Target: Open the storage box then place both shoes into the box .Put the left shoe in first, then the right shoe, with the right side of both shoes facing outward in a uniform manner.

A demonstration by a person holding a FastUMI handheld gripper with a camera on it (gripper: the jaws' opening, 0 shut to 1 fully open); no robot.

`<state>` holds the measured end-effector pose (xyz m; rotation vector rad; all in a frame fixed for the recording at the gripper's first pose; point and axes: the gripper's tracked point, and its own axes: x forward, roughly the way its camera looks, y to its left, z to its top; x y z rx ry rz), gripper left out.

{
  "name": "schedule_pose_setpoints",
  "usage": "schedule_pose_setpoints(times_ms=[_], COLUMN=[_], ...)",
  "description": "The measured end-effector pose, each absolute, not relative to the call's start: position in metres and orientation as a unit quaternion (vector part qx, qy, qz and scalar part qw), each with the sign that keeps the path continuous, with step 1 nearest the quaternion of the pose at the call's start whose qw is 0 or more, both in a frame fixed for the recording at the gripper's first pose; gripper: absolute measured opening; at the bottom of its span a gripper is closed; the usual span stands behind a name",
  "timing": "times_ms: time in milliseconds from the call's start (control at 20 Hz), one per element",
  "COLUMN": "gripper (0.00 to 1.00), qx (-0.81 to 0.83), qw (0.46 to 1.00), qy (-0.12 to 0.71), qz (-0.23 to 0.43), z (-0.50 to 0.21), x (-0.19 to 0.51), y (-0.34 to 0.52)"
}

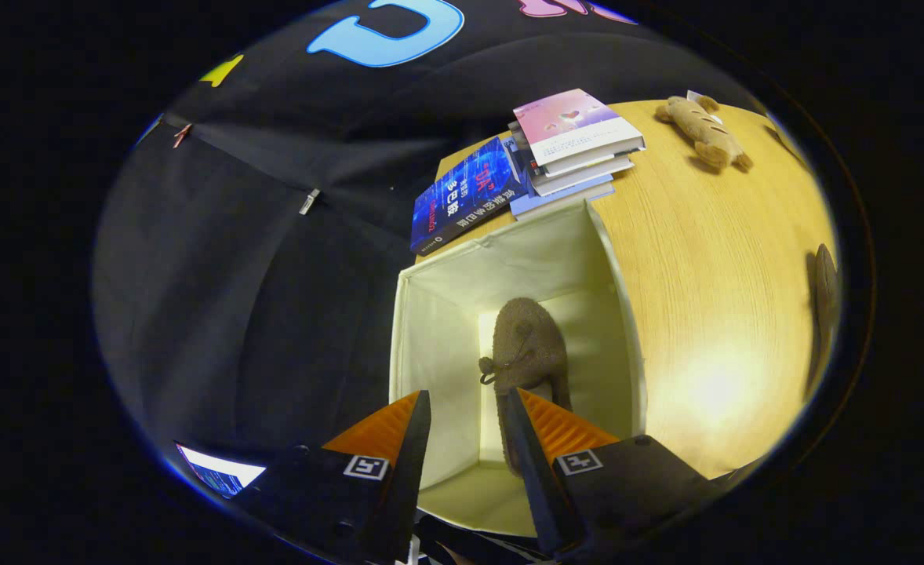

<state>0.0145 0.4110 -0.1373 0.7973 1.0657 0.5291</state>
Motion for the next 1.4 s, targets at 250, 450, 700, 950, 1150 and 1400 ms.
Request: schedule_pose_setpoints(times_ms=[250,450,700,950,1150,1400], gripper=[0.72,0.78,0.95,0.98,0.98,0.98], qx=[0.361,0.325,0.293,0.278,0.242,0.236], qw=[0.776,0.806,0.831,0.84,0.843,0.821], qy=[0.444,0.417,0.417,0.439,0.467,0.515], qz=[0.267,0.267,0.225,0.157,0.113,0.068], z=[-0.102,-0.095,-0.115,-0.161,-0.218,-0.286], x=[0.012,0.008,-0.006,-0.015,-0.021,-0.042], y=[0.349,0.282,0.184,0.088,0.023,-0.024])
